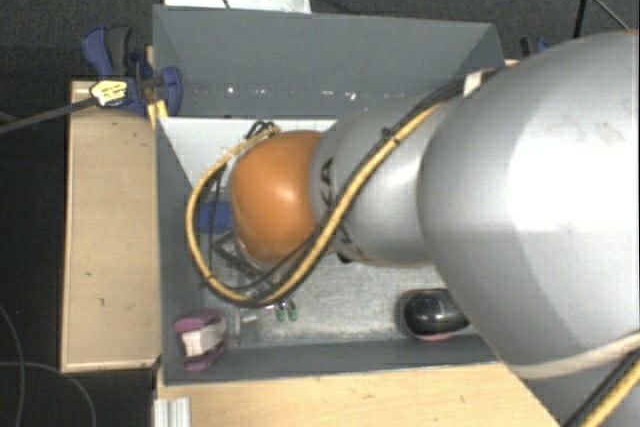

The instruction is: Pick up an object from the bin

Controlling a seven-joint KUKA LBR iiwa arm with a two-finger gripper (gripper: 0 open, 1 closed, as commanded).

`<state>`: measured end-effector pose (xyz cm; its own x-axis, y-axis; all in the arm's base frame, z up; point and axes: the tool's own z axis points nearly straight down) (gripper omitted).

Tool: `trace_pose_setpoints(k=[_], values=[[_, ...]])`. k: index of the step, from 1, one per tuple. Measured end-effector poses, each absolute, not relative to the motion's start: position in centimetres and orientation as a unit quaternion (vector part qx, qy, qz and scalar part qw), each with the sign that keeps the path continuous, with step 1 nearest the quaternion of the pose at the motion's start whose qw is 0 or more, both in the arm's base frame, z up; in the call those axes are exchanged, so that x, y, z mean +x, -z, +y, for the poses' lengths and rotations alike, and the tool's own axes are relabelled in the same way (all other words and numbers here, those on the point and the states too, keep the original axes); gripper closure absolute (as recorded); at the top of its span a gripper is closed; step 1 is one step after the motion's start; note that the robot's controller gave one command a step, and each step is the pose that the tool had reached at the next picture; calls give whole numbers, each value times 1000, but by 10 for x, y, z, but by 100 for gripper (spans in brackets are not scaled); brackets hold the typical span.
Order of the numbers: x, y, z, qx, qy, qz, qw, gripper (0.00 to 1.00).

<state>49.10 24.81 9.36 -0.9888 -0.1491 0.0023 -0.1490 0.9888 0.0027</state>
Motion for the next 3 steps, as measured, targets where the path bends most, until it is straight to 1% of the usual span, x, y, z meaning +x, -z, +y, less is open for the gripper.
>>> trace_pose_setpoints(k=[1,2,3], values=[[479,-74,253,130,1,-992,-4,0],[480,-72,248,393,1,-920,-6,0],[485,-92,122,423,-1,-906,0,0]])
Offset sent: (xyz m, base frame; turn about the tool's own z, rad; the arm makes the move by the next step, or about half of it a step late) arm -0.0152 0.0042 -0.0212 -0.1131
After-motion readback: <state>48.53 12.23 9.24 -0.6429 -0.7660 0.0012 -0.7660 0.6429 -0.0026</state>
